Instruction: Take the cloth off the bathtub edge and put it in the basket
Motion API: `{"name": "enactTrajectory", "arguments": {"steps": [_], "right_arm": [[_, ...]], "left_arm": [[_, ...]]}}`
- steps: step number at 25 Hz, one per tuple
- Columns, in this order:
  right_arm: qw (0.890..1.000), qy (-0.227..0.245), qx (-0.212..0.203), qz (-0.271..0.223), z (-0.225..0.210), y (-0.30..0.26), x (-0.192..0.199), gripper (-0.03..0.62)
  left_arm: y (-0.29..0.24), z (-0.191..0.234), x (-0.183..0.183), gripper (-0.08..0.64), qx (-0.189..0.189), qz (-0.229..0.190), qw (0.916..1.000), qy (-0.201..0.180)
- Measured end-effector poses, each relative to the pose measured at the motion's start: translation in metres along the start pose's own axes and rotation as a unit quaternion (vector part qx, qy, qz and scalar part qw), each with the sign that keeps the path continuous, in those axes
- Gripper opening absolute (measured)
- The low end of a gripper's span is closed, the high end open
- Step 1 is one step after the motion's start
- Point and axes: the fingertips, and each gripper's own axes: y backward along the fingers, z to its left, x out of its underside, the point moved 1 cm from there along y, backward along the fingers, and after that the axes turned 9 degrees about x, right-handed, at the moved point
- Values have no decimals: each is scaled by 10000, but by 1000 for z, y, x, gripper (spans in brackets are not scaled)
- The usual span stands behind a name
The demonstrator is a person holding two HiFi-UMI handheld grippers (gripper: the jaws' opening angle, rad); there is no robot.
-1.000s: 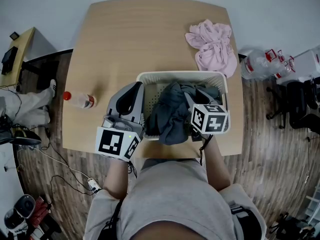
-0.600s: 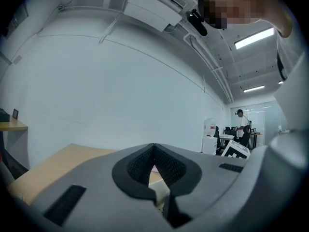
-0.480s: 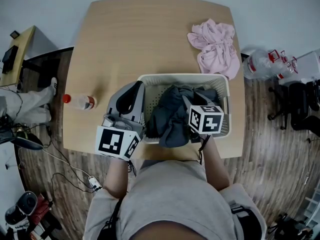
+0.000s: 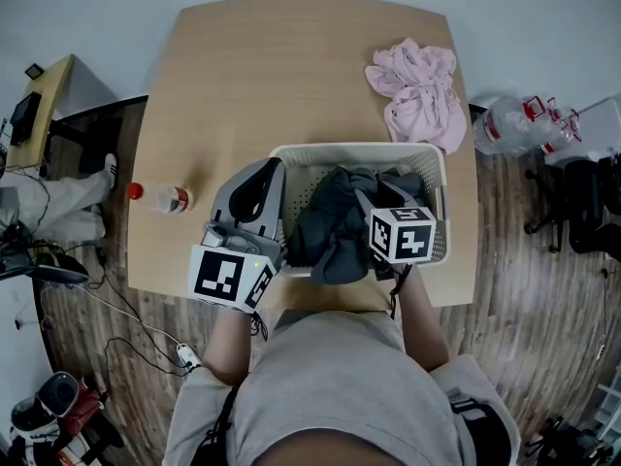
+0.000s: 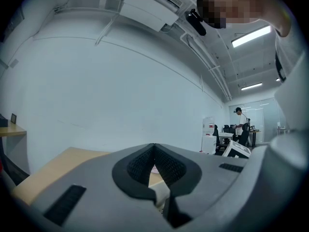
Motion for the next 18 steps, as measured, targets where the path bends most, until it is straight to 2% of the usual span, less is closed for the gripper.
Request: {"name": "enactTrajectory", "arguments": {"steps": [10,12,15,16,18], "right_arm": [[9996,94,247,-135,-1,32,5,179],[9991,132,268,-298,1,42,5,179],[9970,-137,74,-754,8,61,-4,178],[9959,-195,25,-889,9,67,-8,165],[9932,-235,25,-1136,10,81,-15,89]], "left_arm": [[29,-17,-4,14,51,-132,9999,-41],[34,-22,-7,14,79,-167,9998,-63],[43,-30,-11,14,101,-220,9997,-98],[46,-33,-12,14,112,-235,9996,-112],[52,-40,-14,14,144,-262,9995,-141]]}}
